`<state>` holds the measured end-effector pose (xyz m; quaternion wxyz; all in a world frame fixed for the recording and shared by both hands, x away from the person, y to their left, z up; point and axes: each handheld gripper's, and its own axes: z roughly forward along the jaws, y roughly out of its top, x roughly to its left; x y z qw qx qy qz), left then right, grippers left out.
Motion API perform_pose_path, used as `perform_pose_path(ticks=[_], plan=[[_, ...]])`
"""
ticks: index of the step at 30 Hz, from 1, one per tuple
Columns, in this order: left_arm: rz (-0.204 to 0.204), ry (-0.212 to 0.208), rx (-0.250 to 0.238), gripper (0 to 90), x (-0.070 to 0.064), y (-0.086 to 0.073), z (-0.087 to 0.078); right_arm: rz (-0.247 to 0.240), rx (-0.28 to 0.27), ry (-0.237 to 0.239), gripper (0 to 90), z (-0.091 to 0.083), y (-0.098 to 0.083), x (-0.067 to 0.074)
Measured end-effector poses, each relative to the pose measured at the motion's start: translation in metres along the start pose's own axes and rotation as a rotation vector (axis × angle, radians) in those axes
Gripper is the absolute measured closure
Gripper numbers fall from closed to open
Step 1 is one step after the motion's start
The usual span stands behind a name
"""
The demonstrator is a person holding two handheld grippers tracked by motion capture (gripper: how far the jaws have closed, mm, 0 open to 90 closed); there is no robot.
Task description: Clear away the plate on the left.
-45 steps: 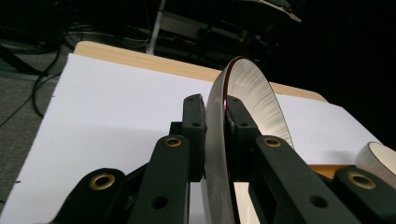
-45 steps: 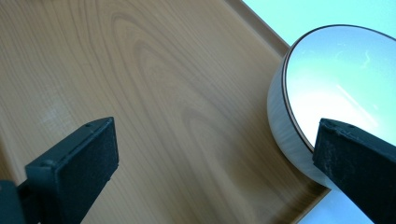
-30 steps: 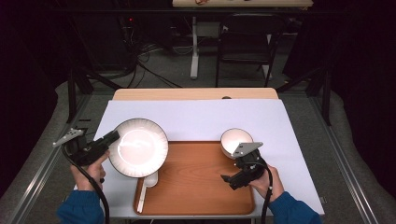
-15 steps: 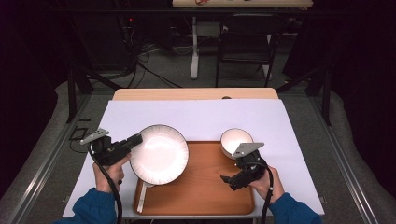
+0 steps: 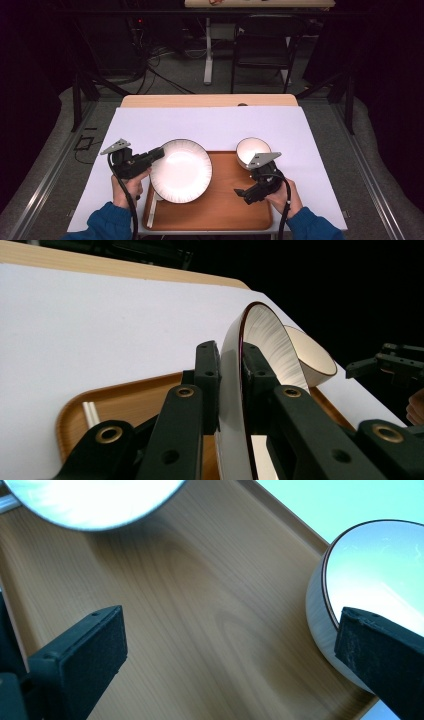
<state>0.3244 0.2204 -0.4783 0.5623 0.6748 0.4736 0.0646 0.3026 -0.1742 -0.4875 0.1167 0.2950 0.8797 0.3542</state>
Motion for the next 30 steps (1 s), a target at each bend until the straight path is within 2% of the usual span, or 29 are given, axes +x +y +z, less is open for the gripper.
perform_pose_path(ticks=[7, 12, 16, 20, 24, 26, 28, 30], plan=[[0.018, -0.037, 0.034, 81.1, -0.011, -0.004, 0.015, 0.043, -0.023, 0.044, 4.9, 0.003, 0.002, 0.0], [0.027, -0.067, 0.052, 81.1, -0.018, -0.006, 0.025, 0.109, -0.04, 0.107, 17.1, 0.013, 0.008, -0.003], [0.033, -0.09, 0.069, 80.9, -0.023, -0.009, 0.032, 0.137, -0.036, 0.127, 26.3, 0.023, 0.01, -0.003], [0.035, -0.111, 0.084, 81.0, -0.028, -0.012, 0.04, 0.193, -0.047, 0.187, 38.0, 0.032, 0.01, -0.005], [0.041, -0.13, 0.102, 80.8, -0.033, -0.016, 0.047, 0.25, -0.051, 0.191, 54.0, 0.034, 0.007, -0.011], [0.044, -0.137, 0.113, 80.8, -0.034, -0.018, 0.05, 0.261, -0.052, 0.192, 60.8, 0.033, 0.006, -0.012], [0.044, -0.138, 0.119, 80.8, -0.034, -0.019, 0.051, 0.266, -0.041, 0.164, 68.2, 0.033, 0.006, -0.011], [0.037, -0.142, 0.124, 80.9, -0.033, -0.021, 0.052, 0.269, -0.037, 0.159, 71.1, 0.033, 0.005, -0.012]])
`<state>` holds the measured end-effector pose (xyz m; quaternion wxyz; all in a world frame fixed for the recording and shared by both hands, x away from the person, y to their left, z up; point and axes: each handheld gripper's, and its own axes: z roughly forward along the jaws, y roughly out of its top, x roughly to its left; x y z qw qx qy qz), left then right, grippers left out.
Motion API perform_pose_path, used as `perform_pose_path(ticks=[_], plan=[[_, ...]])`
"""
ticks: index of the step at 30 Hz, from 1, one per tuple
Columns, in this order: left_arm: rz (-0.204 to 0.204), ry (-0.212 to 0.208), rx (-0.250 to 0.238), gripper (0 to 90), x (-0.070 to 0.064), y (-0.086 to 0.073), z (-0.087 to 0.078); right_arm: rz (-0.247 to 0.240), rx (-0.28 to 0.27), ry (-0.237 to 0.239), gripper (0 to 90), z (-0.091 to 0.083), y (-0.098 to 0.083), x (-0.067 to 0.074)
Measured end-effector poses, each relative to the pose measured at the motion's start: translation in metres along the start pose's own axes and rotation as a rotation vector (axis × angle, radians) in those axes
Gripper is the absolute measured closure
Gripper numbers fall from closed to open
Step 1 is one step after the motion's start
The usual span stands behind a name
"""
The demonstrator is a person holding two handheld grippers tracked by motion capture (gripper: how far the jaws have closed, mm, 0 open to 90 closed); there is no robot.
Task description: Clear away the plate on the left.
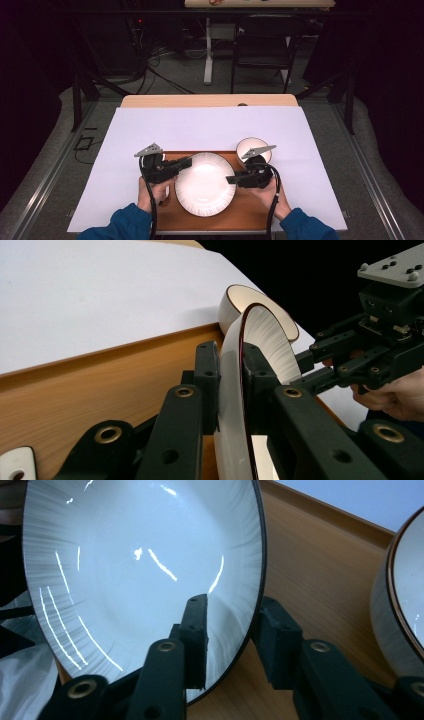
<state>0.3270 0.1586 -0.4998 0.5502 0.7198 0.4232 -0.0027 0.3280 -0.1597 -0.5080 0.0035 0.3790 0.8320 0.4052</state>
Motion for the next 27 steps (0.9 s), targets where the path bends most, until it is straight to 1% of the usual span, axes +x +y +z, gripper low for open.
perform_pose_path(ticks=[3, 4, 6, 9, 14, 20, 22, 25, 27], plan=[[-0.007, -0.005, 0.011, 81.1, 0.002, -0.002, 0.002, 0.015, 0.005, -0.021, 77.8, 0.0, -0.001, -0.001], [-0.014, -0.007, 0.009, 81.1, 0.003, -0.002, 0.002, 0.019, 0.008, -0.024, 78.0, 0.0, -0.001, -0.001], [-0.007, -0.005, 0.015, 81.1, 0.003, -0.003, 0.003, 0.024, 0.011, -0.032, 78.6, 0.0, -0.001, -0.001], [-0.013, -0.004, 0.019, 81.2, 0.003, -0.003, 0.004, 0.021, 0.018, -0.039, 79.0, 0.0, -0.001, 0.0], [-0.017, 0.004, 0.048, 81.2, 0.004, -0.005, 0.007, 0.02, 0.028, -0.056, 79.9, -0.001, -0.002, 0.001], [-0.038, 0.006, 0.075, 81.0, 0.009, -0.008, 0.01, 0.025, 0.04, -0.066, 80.7, 0.0, -0.002, 0.0], [-0.035, 0.011, 0.086, 80.8, 0.009, -0.009, 0.012, 0.018, 0.045, -0.076, 81.2, 0.001, -0.002, 0.0], [-0.031, 0.015, 0.102, 80.8, 0.009, -0.009, 0.014, 0.02, 0.05, -0.082, 81.6, 0.001, -0.003, 0.0], [-0.043, 0.017, 0.118, 80.8, 0.012, -0.01, 0.015, 0.017, 0.056, -0.087, 81.4, 0.001, -0.003, 0.0]])
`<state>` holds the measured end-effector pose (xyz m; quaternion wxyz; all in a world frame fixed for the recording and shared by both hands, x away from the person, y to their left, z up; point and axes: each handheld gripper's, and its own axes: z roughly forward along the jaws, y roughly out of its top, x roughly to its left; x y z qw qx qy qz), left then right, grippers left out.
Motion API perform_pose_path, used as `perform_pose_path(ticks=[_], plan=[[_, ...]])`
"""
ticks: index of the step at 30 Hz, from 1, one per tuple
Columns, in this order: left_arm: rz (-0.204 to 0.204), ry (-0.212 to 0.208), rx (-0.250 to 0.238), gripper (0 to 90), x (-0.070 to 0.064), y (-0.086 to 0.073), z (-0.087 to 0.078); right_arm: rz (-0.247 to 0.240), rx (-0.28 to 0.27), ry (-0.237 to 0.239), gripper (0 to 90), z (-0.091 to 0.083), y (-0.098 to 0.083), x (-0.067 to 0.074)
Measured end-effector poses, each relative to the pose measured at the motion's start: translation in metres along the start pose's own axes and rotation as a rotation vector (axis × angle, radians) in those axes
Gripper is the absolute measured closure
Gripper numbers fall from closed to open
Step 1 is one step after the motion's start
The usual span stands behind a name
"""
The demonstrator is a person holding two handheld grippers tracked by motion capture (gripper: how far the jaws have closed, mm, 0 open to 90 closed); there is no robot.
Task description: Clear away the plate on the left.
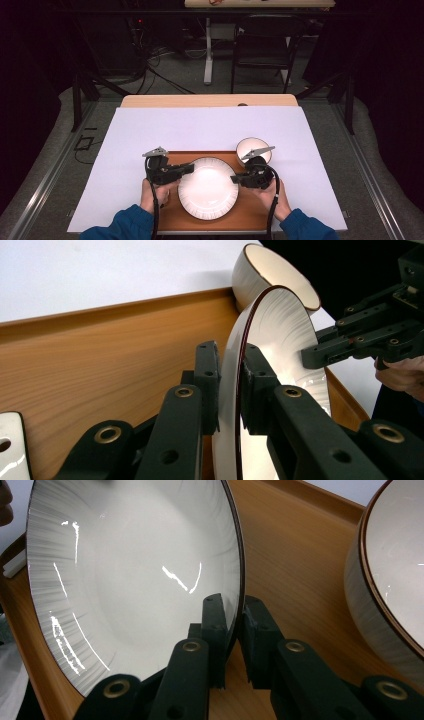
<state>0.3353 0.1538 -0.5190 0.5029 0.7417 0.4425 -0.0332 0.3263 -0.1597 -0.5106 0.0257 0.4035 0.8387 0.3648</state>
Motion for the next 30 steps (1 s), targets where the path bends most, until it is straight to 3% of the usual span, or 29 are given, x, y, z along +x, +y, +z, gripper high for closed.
perform_pose_path(ticks=[4, 11, 16, 23, 30], plan=[[0.001, 0.014, 0.014, 81.0, 0.001, 0.0, 0.002, -0.014, 0.002, -0.013, 80.8, 0.002, 0.001, 0.002], [0.072, 0.071, 0.037, 81.3, -0.002, 0.001, 0.005, -0.048, 0.012, -0.047, 79.4, 0.003, 0.001, 0.006], [0.09, 0.094, 0.044, 81.2, -0.003, 0.001, 0.007, -0.052, 0.015, -0.054, 78.9, 0.004, 0.001, 0.006], [0.105, 0.125, 0.138, 79.2, -0.001, -0.001, 0.014, -0.064, 0.052, -0.056, 75.4, 0.01, -0.001, 0.008], [0.13, 0.157, 0.19, 77.9, -0.001, -0.002, 0.019, -0.072, 0.067, -0.064, 75.7, 0.013, -0.003, 0.007]])
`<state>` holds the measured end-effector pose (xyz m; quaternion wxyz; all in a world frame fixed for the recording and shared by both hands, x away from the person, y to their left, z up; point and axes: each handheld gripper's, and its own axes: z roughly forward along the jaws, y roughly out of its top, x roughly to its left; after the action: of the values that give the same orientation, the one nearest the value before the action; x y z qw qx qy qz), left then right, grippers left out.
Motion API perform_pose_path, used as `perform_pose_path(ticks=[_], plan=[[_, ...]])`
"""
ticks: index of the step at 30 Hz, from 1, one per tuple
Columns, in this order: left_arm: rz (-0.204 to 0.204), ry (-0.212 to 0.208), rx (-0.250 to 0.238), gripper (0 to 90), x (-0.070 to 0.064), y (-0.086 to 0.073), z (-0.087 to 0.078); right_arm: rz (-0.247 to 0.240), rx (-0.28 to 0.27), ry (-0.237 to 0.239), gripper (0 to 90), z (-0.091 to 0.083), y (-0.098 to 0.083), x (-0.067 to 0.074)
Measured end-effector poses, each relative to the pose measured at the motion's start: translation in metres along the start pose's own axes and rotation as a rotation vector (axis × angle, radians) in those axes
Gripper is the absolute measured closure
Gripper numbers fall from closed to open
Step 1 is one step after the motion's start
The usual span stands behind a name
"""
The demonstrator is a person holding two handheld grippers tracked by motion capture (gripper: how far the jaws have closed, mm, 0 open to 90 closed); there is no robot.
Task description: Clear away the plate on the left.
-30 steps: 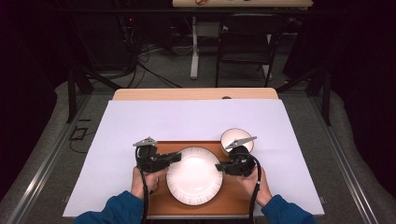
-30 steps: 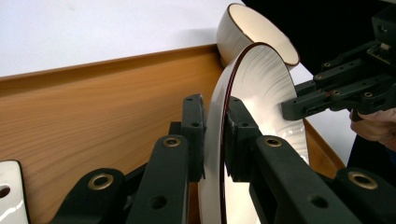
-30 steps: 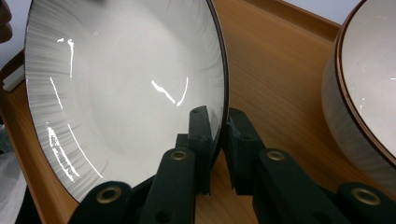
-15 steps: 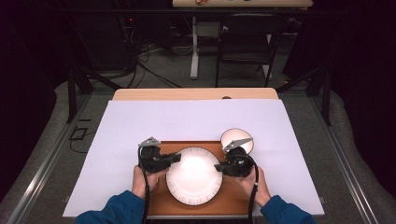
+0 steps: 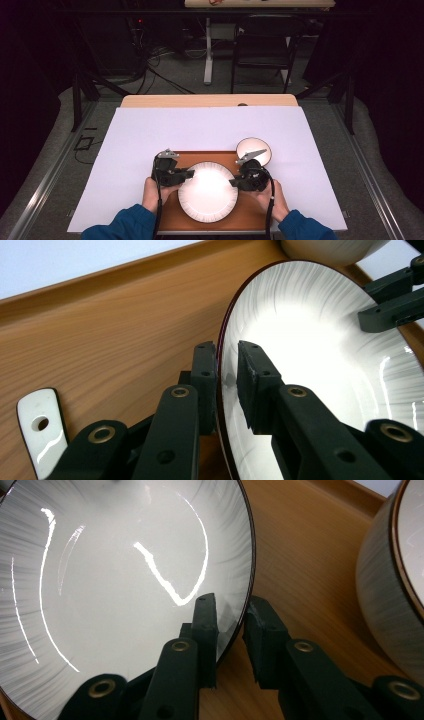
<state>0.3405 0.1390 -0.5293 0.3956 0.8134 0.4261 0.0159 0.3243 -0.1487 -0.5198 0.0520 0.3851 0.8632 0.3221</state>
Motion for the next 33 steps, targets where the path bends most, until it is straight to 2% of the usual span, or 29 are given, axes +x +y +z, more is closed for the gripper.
perform_pose_path(ticks=[6, 15, 33], plan=[[0.011, 0.019, 0.035, 76.4, -0.002, -0.001, 0.005, -0.002, 0.012, -0.003, 75.4, 0.002, -0.001, 0.001], [0.038, 0.026, 0.098, 74.6, -0.002, -0.003, 0.012, -0.016, 0.041, 0.005, 74.4, 0.006, -0.002, 0.002], [0.092, 0.019, 0.132, 74.0, -0.008, -0.003, 0.01, -0.043, 0.069, 0.009, 73.8, 0.004, -0.003, 0.007]])
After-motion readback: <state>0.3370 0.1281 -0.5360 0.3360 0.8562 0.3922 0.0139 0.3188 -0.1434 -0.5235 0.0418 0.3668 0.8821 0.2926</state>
